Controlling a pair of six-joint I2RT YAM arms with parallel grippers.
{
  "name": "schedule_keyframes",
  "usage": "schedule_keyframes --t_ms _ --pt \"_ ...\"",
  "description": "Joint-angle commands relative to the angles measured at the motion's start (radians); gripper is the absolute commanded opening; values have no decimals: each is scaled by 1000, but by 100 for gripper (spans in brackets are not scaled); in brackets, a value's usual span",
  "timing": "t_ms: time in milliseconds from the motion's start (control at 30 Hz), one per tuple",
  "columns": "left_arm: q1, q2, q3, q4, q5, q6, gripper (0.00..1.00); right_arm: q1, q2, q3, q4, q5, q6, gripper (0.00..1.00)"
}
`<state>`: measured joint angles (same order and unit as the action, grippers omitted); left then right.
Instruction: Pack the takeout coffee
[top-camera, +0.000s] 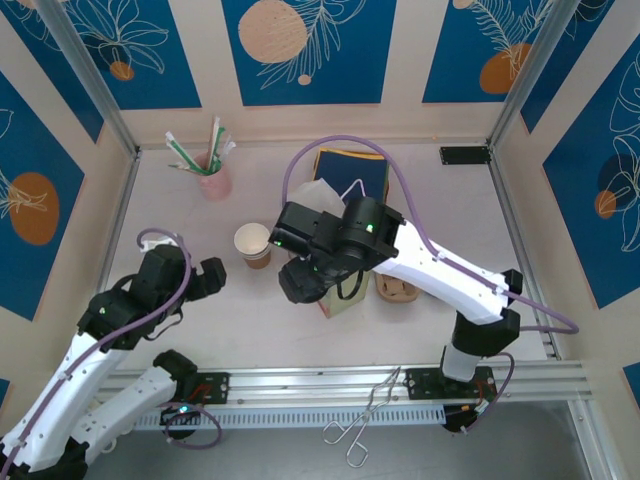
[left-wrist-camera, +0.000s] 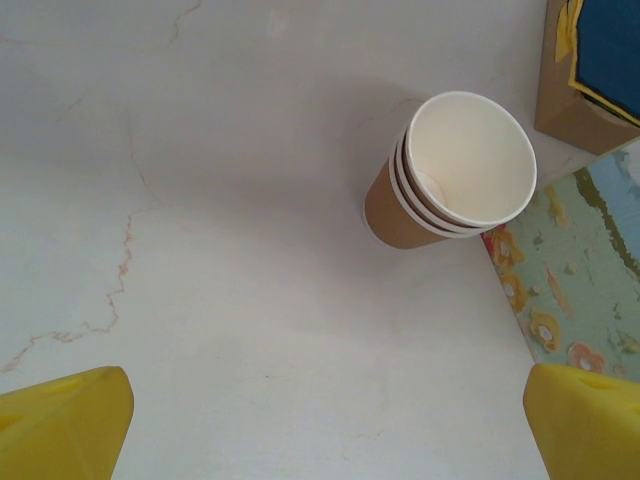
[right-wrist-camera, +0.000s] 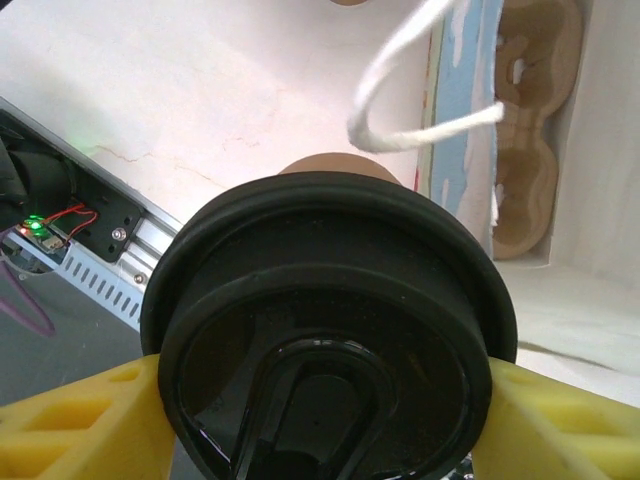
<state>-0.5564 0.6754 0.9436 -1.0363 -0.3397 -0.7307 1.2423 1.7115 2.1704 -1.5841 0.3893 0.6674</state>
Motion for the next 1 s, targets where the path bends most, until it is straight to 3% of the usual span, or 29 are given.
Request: schedule_keyframes --t_ms 0,633,967 --pt "3 6 27 11 14 14 100 -10 -44 7 -36 -11 5 68" --pt "4 39 51 21 20 8 100 -126 -169 -37 -49 -71 -43 67" --pt "3 59 56 35 19 7 100 -184 -194 26 -91 -75 -74 67"
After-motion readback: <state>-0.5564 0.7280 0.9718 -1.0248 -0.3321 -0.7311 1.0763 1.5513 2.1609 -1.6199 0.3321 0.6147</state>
